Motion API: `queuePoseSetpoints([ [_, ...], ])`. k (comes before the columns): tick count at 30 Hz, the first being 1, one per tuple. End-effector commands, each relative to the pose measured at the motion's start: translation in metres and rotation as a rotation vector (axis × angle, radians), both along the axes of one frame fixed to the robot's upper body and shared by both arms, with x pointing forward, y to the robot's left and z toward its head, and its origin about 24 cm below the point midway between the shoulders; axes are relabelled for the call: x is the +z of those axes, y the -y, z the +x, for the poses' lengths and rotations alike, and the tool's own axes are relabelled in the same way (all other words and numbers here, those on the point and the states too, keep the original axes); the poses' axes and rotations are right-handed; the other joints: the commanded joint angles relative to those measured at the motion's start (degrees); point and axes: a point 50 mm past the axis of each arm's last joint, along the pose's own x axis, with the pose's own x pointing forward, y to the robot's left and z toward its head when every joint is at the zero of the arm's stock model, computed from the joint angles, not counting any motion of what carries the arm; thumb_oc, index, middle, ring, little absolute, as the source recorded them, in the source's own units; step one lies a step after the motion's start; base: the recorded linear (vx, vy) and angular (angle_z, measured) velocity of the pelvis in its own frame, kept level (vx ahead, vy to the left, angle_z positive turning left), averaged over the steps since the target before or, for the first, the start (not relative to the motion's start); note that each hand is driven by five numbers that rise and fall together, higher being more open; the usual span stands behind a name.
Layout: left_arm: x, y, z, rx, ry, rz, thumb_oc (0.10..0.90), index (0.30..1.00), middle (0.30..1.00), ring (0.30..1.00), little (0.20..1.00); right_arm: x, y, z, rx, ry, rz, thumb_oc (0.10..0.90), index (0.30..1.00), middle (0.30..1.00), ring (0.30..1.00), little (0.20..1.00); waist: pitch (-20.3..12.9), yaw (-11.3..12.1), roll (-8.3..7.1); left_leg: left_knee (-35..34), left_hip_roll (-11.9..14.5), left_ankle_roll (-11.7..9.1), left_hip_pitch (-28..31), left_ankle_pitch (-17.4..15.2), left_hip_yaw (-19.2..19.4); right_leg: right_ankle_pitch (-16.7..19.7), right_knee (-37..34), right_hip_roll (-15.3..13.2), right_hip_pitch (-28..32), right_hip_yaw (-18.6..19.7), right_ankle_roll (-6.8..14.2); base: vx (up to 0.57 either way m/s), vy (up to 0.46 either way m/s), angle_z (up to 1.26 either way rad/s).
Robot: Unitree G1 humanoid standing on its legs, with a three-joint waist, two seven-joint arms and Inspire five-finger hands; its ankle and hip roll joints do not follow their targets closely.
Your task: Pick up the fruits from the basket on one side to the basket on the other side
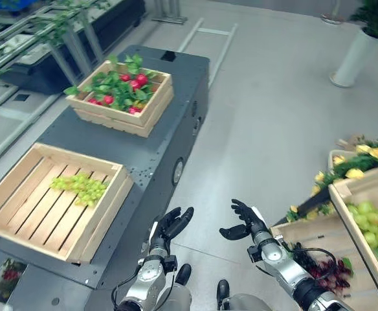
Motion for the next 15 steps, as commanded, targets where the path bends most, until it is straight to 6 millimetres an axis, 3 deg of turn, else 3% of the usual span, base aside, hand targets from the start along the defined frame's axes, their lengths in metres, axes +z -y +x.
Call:
queuePoseSetpoints([
  [1, 0.036, 0.016, 0.027, -0.166, 0.212, 0.044, 0.8, 0.9, 0.9, 0.9, 0.9, 0.035, -0.006, 0.022, -0.063, 0.205, 0.137, 0.8, 0.9, 0.9, 0.9, 0.9, -1.18, -2.05, -4.2, 9.65, -0.49, -1.07, 1.28, -7.74, 12.03, 3.9, -3.27, -6.09, 2.83, -0.82, 2.83, -0.07, 0.086, 1.1],
  [4, 0.043, 0.026, 0.03, -0.258, 0.248, 0.081, 0.8, 0.9, 0.9, 0.9, 0.9, 0.034, 0.003, 0.018, -0.096, 0.215, 0.126, 0.8, 0.9, 0.9, 0.9, 0.9, -0.76, -4.08, -4.35, 12.91, 2.04, -0.9, 2.97, -9.67, 18.69, 3.79, -2.33, -7.72, 3.06, -4.17, 2.96, -0.05, 0.078, 1.08],
  [7, 0.05, 0.035, 0.035, -0.325, 0.274, 0.102, 0.8, 0.9, 0.9, 0.9, 0.9, 0.038, 0.002, 0.02, -0.124, 0.256, 0.098, 0.8, 0.9, 0.9, 0.9, 0.9, -0.69, -5.1, -2.14, 3.21, 6.04, -2.84, 6.15, -5.31, 22.92, 2.58, -1.93, -7.24, 4.07, -6.98, 3.75, -0.02, 0.158, 1.18],
  [9, 0.055, 0.039, 0.041, -0.323, 0.296, 0.121, 0.8, 0.9, 0.9, 0.9, 0.9, 0.042, -0.002, 0.024, -0.148, 0.258, 0.14, 0.8, 0.9, 0.9, 0.9, 0.9, -0.5, -4.49, -1.61, 0.84, 5.58, -3.69, 5.23, -3.06, 20.42, 3.01, -2.93, -7.46, 4.9, -6.02, 4.67, -0.03, 0.137, 0.88],
  [15, 0.066, 0.029, 0.047, -0.268, 0.347, 0.085, 0.8, 0.9, 0.9, 0.9, 0.9, 0.038, 0.0, 0.02, -0.121, 0.254, 0.132, 0.8, 0.9, 0.9, 0.9, 0.9, -0.8, -3.37, -1.42, -1.26, 3.32, -2.4, 7.53, -3.88, 18.27, 4.12, -4.34, -8.49, 5.28, -6.7, 5.38, 0.02, 0.085, 0.15],
])
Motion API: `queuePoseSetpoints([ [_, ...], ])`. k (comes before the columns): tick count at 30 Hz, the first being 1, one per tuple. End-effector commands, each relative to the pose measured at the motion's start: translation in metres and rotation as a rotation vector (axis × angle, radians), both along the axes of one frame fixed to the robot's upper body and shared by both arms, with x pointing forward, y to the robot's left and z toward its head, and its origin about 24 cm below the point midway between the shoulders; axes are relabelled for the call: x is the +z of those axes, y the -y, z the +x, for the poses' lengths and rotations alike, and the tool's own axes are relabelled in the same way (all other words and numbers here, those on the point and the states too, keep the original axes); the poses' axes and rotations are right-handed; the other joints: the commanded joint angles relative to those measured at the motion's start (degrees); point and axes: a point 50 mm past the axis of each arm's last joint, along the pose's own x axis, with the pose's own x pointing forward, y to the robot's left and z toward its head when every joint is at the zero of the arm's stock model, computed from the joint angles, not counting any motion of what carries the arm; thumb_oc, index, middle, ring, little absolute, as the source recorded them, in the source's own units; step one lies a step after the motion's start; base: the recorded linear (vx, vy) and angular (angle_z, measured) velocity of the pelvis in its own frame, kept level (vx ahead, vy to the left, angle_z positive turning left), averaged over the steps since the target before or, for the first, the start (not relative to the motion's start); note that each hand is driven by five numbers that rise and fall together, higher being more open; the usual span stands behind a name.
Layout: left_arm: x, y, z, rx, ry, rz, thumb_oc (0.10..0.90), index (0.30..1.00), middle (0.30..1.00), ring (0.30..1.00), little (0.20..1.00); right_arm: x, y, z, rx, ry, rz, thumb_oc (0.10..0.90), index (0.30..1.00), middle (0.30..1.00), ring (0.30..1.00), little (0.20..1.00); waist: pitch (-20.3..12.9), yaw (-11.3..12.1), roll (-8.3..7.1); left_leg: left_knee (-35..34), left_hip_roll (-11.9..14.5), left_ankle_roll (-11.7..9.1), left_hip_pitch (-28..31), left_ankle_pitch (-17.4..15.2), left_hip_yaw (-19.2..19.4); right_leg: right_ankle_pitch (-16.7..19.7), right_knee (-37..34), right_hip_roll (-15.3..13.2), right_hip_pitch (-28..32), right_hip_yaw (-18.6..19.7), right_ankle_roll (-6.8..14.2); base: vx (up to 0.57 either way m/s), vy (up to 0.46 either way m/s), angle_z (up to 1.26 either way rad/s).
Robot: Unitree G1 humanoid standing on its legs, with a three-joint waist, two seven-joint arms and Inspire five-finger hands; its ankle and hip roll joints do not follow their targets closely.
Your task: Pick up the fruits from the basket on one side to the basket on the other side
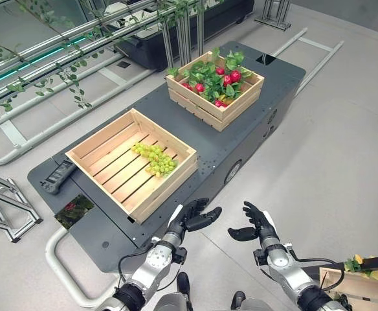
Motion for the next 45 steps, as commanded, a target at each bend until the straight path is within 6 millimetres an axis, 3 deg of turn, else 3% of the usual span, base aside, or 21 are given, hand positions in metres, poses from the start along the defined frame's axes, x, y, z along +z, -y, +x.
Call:
queuePoseSetpoints([
  [1, 0.045, 0.022, 0.027, -0.032, 0.23, -0.124, 0.8, 0.9, 0.9, 0.9, 0.9, 0.037, 0.002, 0.024, -0.007, 0.218, 0.039, 0.8, 0.9, 0.9, 0.9, 0.9, -1.18, 1.0, -0.85, 0.99, 2.17, -4.68, 0.93, -2.09, -3.35, 5.16, -1.64, 0.86, -0.06, 0.9, -1.89, 0.09, 0.085, 0.06],
  [11, 0.055, 0.013, 0.019, -0.03, 0.323, -0.072, 0.8, 0.9, 0.9, 0.9, 0.9, 0.03, -0.001, 0.016, -0.001, 0.201, 0.048, 0.8, 0.9, 0.9, 0.9, 0.9, -1.63, 2.67, -1.64, -1.32, -0.96, -2.31, 4.37, -4.27, -4.8, 7.69, -3.51, -1.25, 0.8, 1.58, 0.48, 0.08, 0.108, 0.08],
  [14, 0.064, 0.01, 0.022, -0.034, 0.37, -0.038, 0.8, 0.9, 0.9, 0.9, 0.9, 0.032, -0.003, 0.018, -0.001, 0.204, 0.053, 0.8, 0.9, 0.9, 0.9, 0.9, -1.45, 3.25, -1.33, -1.46, -2.17, -0.34, 3.6, -4.44, -5.68, 6.29, 3.56, -2.35, -1.31, 2.44, 1.38, 0.02, 0.171, 0.0],
  [15, 0.068, 0.008, 0.024, -0.039, 0.393, -0.022, 0.8, 0.9, 0.9, 0.9, 0.9, 0.032, -0.004, 0.017, 0.001, 0.213, 0.054, 0.8, 0.9, 0.9, 0.9, 0.9, -0.85, 3.2, -0.77, -1.13, -2.53, 0.81, 3.03, -4.27, -5.39, 8.29, 14.05, -3.95, -5.29, 3.19, 2.19, -0.01, 0.203, -0.03],
  [17, 0.072, 0.006, 0.025, -0.048, 0.414, -0.005, 0.8, 0.9, 0.9, 0.9, 0.9, 0.033, -0.002, 0.014, -0.005, 0.221, 0.062, 0.8, 0.9, 0.9, 0.9, 0.9, 0.11, 3.11, 0.12, -0.55, -2.37, 1.3, 2.29, -4.2, -5.65, 10.33, 23.24, -5.47, -9.88, 4.02, 2.15, 0.02, 0.157, -0.08],
  [19, 0.074, 0.002, 0.025, -0.053, 0.424, 0.016, 0.8, 0.9, 0.9, 0.9, 0.9, 0.032, 0.001, 0.011, -0.006, 0.222, 0.076, 0.8, 0.9, 0.9, 0.9, 0.9, 1.5, 2.34, 0.34, -0.79, -2.41, 1.23, 2.92, -4.38, -6.77, 11.88, 25.79, -5.22, -12.85, 5.28, 2.09, 0.14, 0.021, 0.14],
  [23, 0.084, -0.002, 0.029, -0.07, 0.474, 0.067, 0.8, 0.9, 0.9, 0.9, 0.9, 0.033, -0.003, 0.01, -0.005, 0.226, 0.097, 0.8, 0.9, 0.9, 0.9, 0.9, 3.1, -0.25, -0.8, -1.84, -2.85, 0.31, 4.62, -5.31, -9.52, 11.92, 14.13, -1.86, -14.49, 8.95, 2.02, 0.18, -0.176, 0.35],
  [25, 0.098, 0.005, 0.038, -0.09, 0.553, 0.091, 0.8, 0.9, 0.9, 0.9, 0.9, 0.038, -0.003, 0.019, -0.028, 0.249, 0.095, 0.8, 0.9, 0.9, 0.9, 0.9, 3.86, -1.71, -1.23, -2.3, -3.1, -0.03, 4.84, -6.35, -11.06, 12.86, 2.65, -1.03, -14.42, 12.7, 2.1, 0.09, -0.285, 0.65],
  [26, 0.102, 0.008, 0.042, -0.085, 0.595, 0.1, 0.8, 0.9, 0.9, 0.9, 0.9, 0.037, 0.001, 0.023, -0.052, 0.243, 0.083, 0.8, 0.9, 0.9, 0.9, 0.9, 3.79, -2.06, -1.12, -2.02, -2.95, -0.01, 4.27, -6.65, -11.95, 12.09, 0.73, -0.23, -12.94, 14.17, 1.7, 0.11, -0.253, 0.97],
  [28, 0.101, 0.005, 0.042, -0.026, 0.606, 0.114, 0.8, 0.9, 0.9, 0.9, 0.9, 0.034, 0.0, 0.025, -0.049, 0.217, 0.089, 0.8, 0.9, 0.9, 0.9, 0.9, 3.25, -1.56, -1.42, -1.28, -2.58, -0.38, 4.69, -6.57, -11.53, 11.78, -0.21, -0.11, -10.46, 13.16, 1.73, 0.2, -0.203, 1.27],
  [31, 0.104, -0.002, 0.034, 0.016, 0.646, 0.109, 0.8, 0.9, 0.9, 0.9, 0.9, 0.032, 0.005, 0.018, -0.031, 0.2, 0.068, 0.8, 0.9, 0.9, 0.9, 0.9, 1.91, -0.77, -2.98, 7.65, -2.89, -1.24, 3.19, -9.84, -10.8, 10.1, -0.36, -0.16, -7.47, 11.91, 0.09, 0.23, -0.133, 0.63],
  [33, 0.113, -0.002, 0.031, 0.003, 0.71, 0.12, 0.8, 0.9, 0.9, 0.9, 0.9, 0.029, 0.017, 0.013, -0.054, 0.178, 0.045, 0.8, 0.9, 0.9, 0.9, 0.9, 3.05, 0.51, -3.94, 20.72, -3.01, -2.69, -5.14, -7.39, -11.33, 8.51, 0.38, 0.14, -5.27, 11.65, -1.89, 0.13, -0.083, -0.05],
  [34, 0.117, -0.001, 0.031, -0.003, 0.735, 0.121, 0.8, 0.9, 0.9, 0.9, 0.9, 0.029, 0.021, 0.012, -0.06, 0.178, 0.039, 0.8, 0.9, 0.9, 0.9, 0.9, 3.68, 1.08, -3.86, 21.86, -2.79, -3.14, -7.32, -5.87, -11.82, 7.96, 0.56, 0.43, -4.52, 11.65, -2.34, 0.08, -0.007, 0.03],
  [36, 0.13, 0.001, 0.033, -0.022, 0.807, 0.093, 0.8, 0.9, 0.9, 0.9, 0.9, 0.032, 0.027, 0.017, -0.064, 0.209, 0.018, 0.8, 0.9, 0.9, 0.9, 0.9, 5.11, 2.18, -2.13, 12.31, 1.05, -5.06, -7.47, -1.99, -10.15, 6.1, 1.13, 0.99, -2.58, 10.16, -2.06, 0.08, 0.093, 0.12],
  [37, 0.135, 0.002, 0.034, -0.032, 0.83, 0.093, 0.8, 0.9, 0.9, 0.9, 0.9, 0.033, 0.029, 0.019, -0.068, 0.22, 0.006, 0.8, 0.9, 0.9, 0.9, 0.9, 5.07, 1.91, -2.16, 11.36, 1.46, -4.41, -6.49, -3.15, -8.88, 5.89, 1.16, 0.4, -2.9, 9.21, -1.84, 0.07, 0.119, 0.02],
  [42, 0.168, 0.001, 0.039, -0.068, 0.959, 0.1, 0.8, 0.9, 0.9, 0.9, 0.9, 0.033, 0.032, 0.015, -0.095, 0.222, 0.015, 0.8, 0.9, 0.9, 0.9, 0.9, 4.09, 1.28, -1.28, 4.01, 0.89, -3.88, -1.93, -3.29, -10.6, 6.14, 1.14, -1.17, -3.93, 7.29, -0.47, 0.09, 0.067, -0.04],
  [45, 0.196, -0.011, 0.037, -0.004, 1.062, 0.107, 0.8, 0.9, 0.9, 0.9, 0.9, 0.027, 0.029, 0.011, -0.093, 0.19, 0.008, 0.8, 0.9, 0.9, 0.9, 0.9, 3.05, 1.29, -0.8, 1.45, 0.26, -3.6, 0.25, -3.51, -11.31, 6.31, -0.1, -1.31, -3.18, 7.28, -0.02, 0.17, 0.052, 0.01],
])
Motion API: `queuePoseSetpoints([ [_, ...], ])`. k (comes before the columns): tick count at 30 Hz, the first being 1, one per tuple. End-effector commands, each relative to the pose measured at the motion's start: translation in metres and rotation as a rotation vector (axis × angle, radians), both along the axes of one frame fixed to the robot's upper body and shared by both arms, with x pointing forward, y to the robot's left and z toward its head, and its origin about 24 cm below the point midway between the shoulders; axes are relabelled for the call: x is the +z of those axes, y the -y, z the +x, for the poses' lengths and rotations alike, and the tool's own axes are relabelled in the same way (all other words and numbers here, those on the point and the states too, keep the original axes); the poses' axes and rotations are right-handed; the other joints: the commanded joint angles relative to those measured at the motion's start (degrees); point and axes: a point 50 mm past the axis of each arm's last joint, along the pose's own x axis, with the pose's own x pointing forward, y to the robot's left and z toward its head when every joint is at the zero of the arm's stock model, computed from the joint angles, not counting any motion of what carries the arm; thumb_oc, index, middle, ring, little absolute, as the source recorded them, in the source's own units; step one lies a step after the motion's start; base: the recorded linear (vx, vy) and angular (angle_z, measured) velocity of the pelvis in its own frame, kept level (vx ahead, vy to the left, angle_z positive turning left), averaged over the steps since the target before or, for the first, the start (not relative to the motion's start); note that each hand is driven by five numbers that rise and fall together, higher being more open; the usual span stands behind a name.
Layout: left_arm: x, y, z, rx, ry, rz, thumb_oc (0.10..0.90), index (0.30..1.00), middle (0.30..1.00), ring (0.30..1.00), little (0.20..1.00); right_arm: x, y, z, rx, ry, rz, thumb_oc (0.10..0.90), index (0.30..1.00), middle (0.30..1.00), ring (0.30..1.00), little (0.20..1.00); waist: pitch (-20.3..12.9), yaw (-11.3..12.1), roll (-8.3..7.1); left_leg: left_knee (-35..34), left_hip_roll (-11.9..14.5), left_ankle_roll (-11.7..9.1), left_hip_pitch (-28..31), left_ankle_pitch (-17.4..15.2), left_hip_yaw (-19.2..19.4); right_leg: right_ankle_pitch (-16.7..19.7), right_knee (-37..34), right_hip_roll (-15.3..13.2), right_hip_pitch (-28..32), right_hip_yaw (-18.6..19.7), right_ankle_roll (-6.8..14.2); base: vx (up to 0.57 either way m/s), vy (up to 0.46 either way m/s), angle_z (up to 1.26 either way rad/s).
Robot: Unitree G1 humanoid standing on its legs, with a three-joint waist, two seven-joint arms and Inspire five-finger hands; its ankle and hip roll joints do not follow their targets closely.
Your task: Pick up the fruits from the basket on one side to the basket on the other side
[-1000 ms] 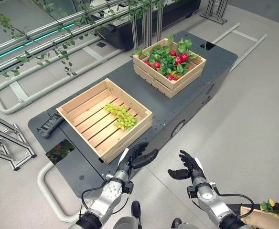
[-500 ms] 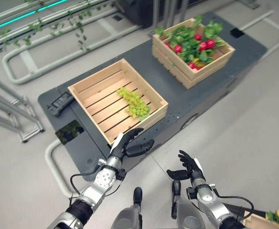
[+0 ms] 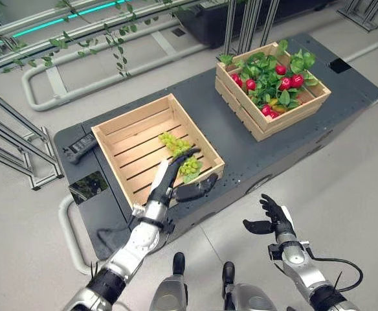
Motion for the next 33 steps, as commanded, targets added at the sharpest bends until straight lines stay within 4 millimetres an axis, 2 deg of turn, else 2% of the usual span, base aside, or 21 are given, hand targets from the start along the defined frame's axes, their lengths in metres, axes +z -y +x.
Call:
queuePoseSetpoints([
  [1, 0.077, -0.005, -0.001, -0.008, 0.375, -0.093, 0.8, 0.9, 0.9, 0.9, 0.9, 0.023, -0.016, 0.013, 0.02, 0.159, 0.062, 0.8, 0.9, 0.9, 0.9, 0.9, -3.88, 1.01, -0.11, 1.52, -0.94, -1.15, 0.73, -4.54, -0.07, -0.77, 5.76, -5.73, -1.5, -1.95, 2.23, 0.07, 0.04, 0.08],
  [2, 0.085, -0.008, -0.002, 0.015, 0.411, -0.082, 0.8, 0.9, 0.9, 0.9, 0.9, 0.022, -0.018, 0.012, 0.023, 0.15, 0.063, 0.8, 0.9, 0.9, 0.9, 0.9, -3.95, 0.95, -0.03, 1.25, -0.97, -1.13, 0.88, -4.6, 0.0, -0.8, 5.62, -5.78, -1.51, -2.08, 2.3, 0.06, 0.066, 0.11],
  [3, 0.102, -0.013, -0.001, 0.076, 0.505, -0.033, 0.8, 0.9, 0.9, 0.9, 0.9, 0.021, -0.02, 0.012, 0.034, 0.143, 0.059, 0.8, 0.9, 0.9, 0.9, 0.9, -3.83, 0.74, 0.2, 0.99, -1.02, -1.22, 0.88, -4.7, -0.05, -0.92, 5.3, -5.78, -1.62, -1.98, 2.33, 0.04, 0.058, 0.12],
  [4, 0.104, -0.013, -0.001, 0.088, 0.524, -0.017, 0.8, 0.9, 0.9, 0.9, 0.9, 0.021, -0.021, 0.012, 0.037, 0.143, 0.058, 0.8, 0.9, 0.9, 0.9, 0.9, -3.79, 0.7, 0.22, 0.98, -1.04, -1.23, 0.85, -4.71, -0.1, -0.92, 5.24, -5.78, -1.64, -1.96, 2.33, 0.03, 0.064, 0.17],
  [6, 0.126, -0.029, 0.006, 0.197, 0.621, 0.063, 0.8, 0.9, 0.9, 0.9, 0.9, 0.022, -0.02, 0.012, 0.054, 0.14, 0.041, 0.8, 0.9, 0.9, 0.9, 0.9, -3.46, 0.25, 0.51, 0.86, -0.92, -1.42, 0.49, -4.82, 0.07, -1.24, 4.94, -5.84, -1.94, -1.73, 2.25, 0.01, 0.066, 0.18],
  [8, 0.133, -0.037, 0.011, 0.258, 0.645, 0.109, 0.8, 0.9, 0.9, 0.9, 0.9, 0.023, -0.019, 0.012, 0.062, 0.137, 0.033, 0.8, 0.9, 0.9, 0.9, 0.9, -3.25, -0.08, 0.7, 0.68, -0.81, -1.55, 0.37, -4.75, 0.25, -1.39, 4.88, -5.76, -2.11, -1.46, 2.21, 0.0, 0.068, 0.04],
  [10, 0.147, -0.056, 0.019, 0.381, 0.702, 0.26, 0.8, 0.9, 0.9, 0.9, 0.9, 0.024, -0.013, 0.012, 0.084, 0.131, 0.007, 0.8, 0.9, 0.9, 0.9, 0.9, -2.73, -0.88, 1.08, 0.74, -0.49, -1.82, -0.12, -4.64, 0.72, -1.78, 4.88, -5.7, -2.54, -1.0, 2.07, 0.0, 0.083, -0.05],
  [14, 0.156, -0.074, 0.026, 0.473, 0.715, 0.425, 0.8, 0.9, 0.9, 0.9, 0.9, 0.027, -0.006, 0.014, 0.097, 0.136, -0.017, 0.8, 0.9, 0.9, 0.9, 0.9, -1.8, -1.4, 1.39, 1.09, -0.24, -2.06, -1.01, -4.59, 1.11, -2.2, 5.24, -5.64, -3.35, -0.55, 1.88, -0.03, 0.063, -0.07],
  [16, 0.156, -0.086, 0.034, 0.515, 0.691, 0.571, 0.8, 0.9, 0.9, 0.9, 0.9, 0.03, 0.001, 0.016, 0.108, 0.141, -0.038, 0.8, 0.9, 0.9, 0.9, 0.9, -0.92, -1.95, 1.61, 1.28, 0.0, -2.19, -1.57, -4.52, 1.65, -2.37, 5.51, -5.48, -4.0, -0.26, 1.8, -0.03, 0.052, -0.12],
  [17, 0.156, -0.086, 0.034, 0.515, 0.694, 0.59, 0.8, 0.9, 0.9, 0.9, 0.9, 0.031, 0.001, 0.016, 0.108, 0.142, -0.039, 0.8, 0.9, 0.9, 0.9, 0.9, -0.83, -1.95, 1.61, 1.32, 0.03, -2.2, -1.63, -4.52, 1.69, -2.39, 5.55, -5.47, -4.06, -0.24, 1.8, -0.04, 0.042, -0.04],
  [18, 0.155, -0.089, 0.038, 0.523, 0.703, 0.71, 0.8, 0.9, 0.9, 0.9, 0.9, 0.034, 0.003, 0.019, 0.111, 0.154, -0.045, 0.8, 0.9, 0.9, 0.9, 0.9, -0.21, -2.24, 1.66, 1.57, 0.13, -2.27, -2.01, -4.5, 1.87, -2.44, 5.8, -5.4, -4.48, -0.11, 1.77, -0.04, 0.029, 0.0],
  [22, 0.156, -0.097, 0.051, 0.528, 0.689, 0.912, 0.8, 0.9, 0.9, 0.9, 0.9, 0.047, 0.011, 0.03, 0.115, 0.196, -0.061, 0.8, 0.9, 0.9, 0.9, 0.9, 1.73, -2.81, 1.83, 2.71, 0.29, -2.46, -3.77, -4.36, 2.31, -2.91, 7.28, -5.12, -6.3, 0.26, 1.47, -0.09, 0.056, -0.03],
  [25, 0.155, -0.1, 0.065, 0.517, 0.667, 1.073, 0.8, 0.9, 0.9, 0.9, 0.9, 0.067, 0.018, 0.05, 0.126, 0.249, -0.077, 0.8, 0.9, 0.9, 0.9, 0.9, 4.61, -3.62, 1.99, 5.1, 0.11, -2.66, -6.21, -4.46, 2.44, -3.64, 9.86, -4.92, -8.91, 0.9, 0.97, -0.1, 0.08, -0.06],
  [27, 0.158, -0.1, 0.069, 0.517, 0.666, 1.109, 0.8, 0.9, 0.9, 0.9, 0.9, 0.074, 0.019, 0.058, 0.133, 0.267, -0.087, 0.8, 0.9, 0.9, 0.9, 0.9, 5.87, -3.87, 1.99, 6.33, 0.02, -2.78, -7.43, -4.55, 2.64, -3.91, 10.91, -4.86, -10.03, 1.03, 0.71, -0.11, 0.07, -0.07],
  [31, 0.174, -0.101, 0.081, 0.579, 0.719, 1.219, 0.8, 0.9, 0.9, 0.9, 0.9, 0.102, 0.018, 0.082, 0.151, 0.33, -0.113, 0.8, 0.9, 0.9, 0.9, 0.9, 9.72, -4.94, 1.27, 13.14, -0.73, -2.69, -12.39, -5.54, 3.69, -4.52, 15.92, -4.72, -15.18, 1.25, -0.36, -0.15, 0.079, -0.01],
  [33, 0.184, -0.1, 0.086, 0.619, 0.741, 1.228, 0.8, 0.9, 0.9, 0.9, 0.9, 0.113, 0.019, 0.092, 0.148, 0.35, -0.125, 0.8, 0.9, 0.9, 0.9, 0.9, 10.05, -5.15, 0.83, 18.15, -0.57, -2.44, -17.22, -6.79, 4.39, -5.7, 21.04, -4.88, -20.45, 1.24, -1.03, -0.15, 0.095, -0.06],
])
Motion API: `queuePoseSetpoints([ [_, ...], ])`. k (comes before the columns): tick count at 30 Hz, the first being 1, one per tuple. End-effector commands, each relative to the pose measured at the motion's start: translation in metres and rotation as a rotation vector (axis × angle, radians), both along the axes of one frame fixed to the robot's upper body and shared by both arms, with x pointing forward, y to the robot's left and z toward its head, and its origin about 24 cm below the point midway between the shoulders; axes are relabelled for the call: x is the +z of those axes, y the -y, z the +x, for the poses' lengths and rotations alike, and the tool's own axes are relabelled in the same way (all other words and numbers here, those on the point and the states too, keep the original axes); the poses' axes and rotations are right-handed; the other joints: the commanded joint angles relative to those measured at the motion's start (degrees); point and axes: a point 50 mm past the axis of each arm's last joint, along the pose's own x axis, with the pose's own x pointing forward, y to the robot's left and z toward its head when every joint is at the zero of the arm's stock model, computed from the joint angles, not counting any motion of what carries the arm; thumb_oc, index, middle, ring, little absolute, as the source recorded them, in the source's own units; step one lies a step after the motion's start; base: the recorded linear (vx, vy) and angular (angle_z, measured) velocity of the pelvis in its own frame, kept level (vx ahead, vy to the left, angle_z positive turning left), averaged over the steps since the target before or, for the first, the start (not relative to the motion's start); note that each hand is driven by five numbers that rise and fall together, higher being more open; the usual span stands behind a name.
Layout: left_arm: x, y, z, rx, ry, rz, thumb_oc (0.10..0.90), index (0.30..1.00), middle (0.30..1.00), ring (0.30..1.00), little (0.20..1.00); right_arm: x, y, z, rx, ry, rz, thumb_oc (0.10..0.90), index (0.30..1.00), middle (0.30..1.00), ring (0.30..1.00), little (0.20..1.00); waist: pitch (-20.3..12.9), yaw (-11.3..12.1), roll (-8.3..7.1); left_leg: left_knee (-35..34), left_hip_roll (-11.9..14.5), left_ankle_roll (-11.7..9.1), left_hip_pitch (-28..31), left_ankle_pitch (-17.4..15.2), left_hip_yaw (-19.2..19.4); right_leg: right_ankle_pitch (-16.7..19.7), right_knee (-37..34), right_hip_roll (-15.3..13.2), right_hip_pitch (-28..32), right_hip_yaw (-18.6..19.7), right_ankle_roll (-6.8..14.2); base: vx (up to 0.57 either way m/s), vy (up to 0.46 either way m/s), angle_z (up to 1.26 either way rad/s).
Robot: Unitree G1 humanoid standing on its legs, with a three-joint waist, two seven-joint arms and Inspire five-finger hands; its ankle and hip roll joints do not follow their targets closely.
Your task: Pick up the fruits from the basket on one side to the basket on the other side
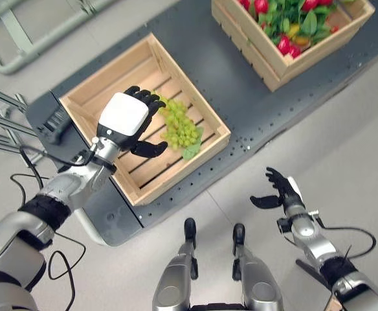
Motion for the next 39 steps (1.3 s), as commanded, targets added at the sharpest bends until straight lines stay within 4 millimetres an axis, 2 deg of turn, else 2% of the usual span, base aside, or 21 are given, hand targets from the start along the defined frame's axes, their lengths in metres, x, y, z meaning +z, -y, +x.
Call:
queuePoseSetpoints([
  [1, 0.08, 0.0, 0.008, 0.013, 0.326, -0.048, 0.8, 0.9, 0.9, 0.9, 0.9, 0.033, 0.008, 0.011, 0.012, 0.117, 0.041, 0.8, 0.9, 0.9, 0.9, 0.9, -0.5, -0.41, -2.05, 16.15, 1.06, -2.89, -6.41, -7.91, 2.24, -4.93, 15.22, -2.97, -7.46, 0.77, -2.04, -0.12, 0.073, -0.03],
  [4, 0.092, -0.001, 0.011, 0.048, 0.363, -0.068, 0.8, 0.9, 0.9, 0.9, 0.9, 0.038, 0.006, 0.016, 0.003, 0.13, 0.033, 0.8, 0.9, 0.9, 0.9, 0.9, -0.5, -0.47, -2.7, 21.13, 1.49, -2.42, -11.66, -9.57, 2.43, -6.09, 20.26, -3.39, -12.84, 1.2, -2.32, -0.06, 0.063, 0.12],
  [7, 0.102, -0.002, 0.011, 0.061, 0.429, -0.04, 0.8, 0.9, 0.9, 0.9, 0.9, 0.038, 0.006, 0.016, -0.001, 0.138, 0.032, 0.8, 0.9, 0.9, 0.9, 0.9, -0.5, -0.57, -3.13, 23.03, 1.79, -1.91, -14.24, -10.42, 2.43, -6.69, 22.81, -3.33, -15.95, 2.1, -2.11, -0.02, 0.055, 0.12],
  [16, 0.123, 0.011, 0.009, 0.013, 0.48, 0.132, 0.8, 0.9, 0.9, 0.9, 0.9, 0.044, 0.005, 0.02, 0.025, 0.158, 0.013, 0.8, 0.9, 0.9, 0.9, 0.9, -0.5, -0.41, -3.62, 24.73, 1.93, -1.28, -17.93, -11.45, 2.53, -6.65, 24.6, -2.57, -20.4, 3.12, -1.44, 0.0, 0.004, 0.01],
  [29, 0.123, 0.027, 0.004, -0.144, 0.591, 0.371, 0.8, 0.9, 0.9, 0.9, 0.9, 0.049, 0.001, 0.021, 0.017, 0.19, 0.053, 0.8, 0.9, 0.9, 0.9, 0.9, -0.5, -0.8, -4.2, 24.62, 1.84, -0.97, -20.41, -11.42, 2.95, -5.32, 24.68, -1.81, -24.05, 3.68, -0.88, 0.0, -0.001, -0.01],
  [39, 0.128, 0.02, 0.013, -0.018, 0.508, 0.489, 0.8, 0.9, 0.9, 0.9, 0.9, 0.048, 0.005, 0.022, 0.007, 0.181, 0.084, 0.8, 0.9, 0.9, 0.9, 0.9, -0.5, -1.46, -5.07, 24.85, 1.92, -0.77, -21.8, -11.53, 3.64, -4.31, 24.11, -1.62, -25.65, 3.87, -0.49, 0.0, 0.0, 0.0],
])
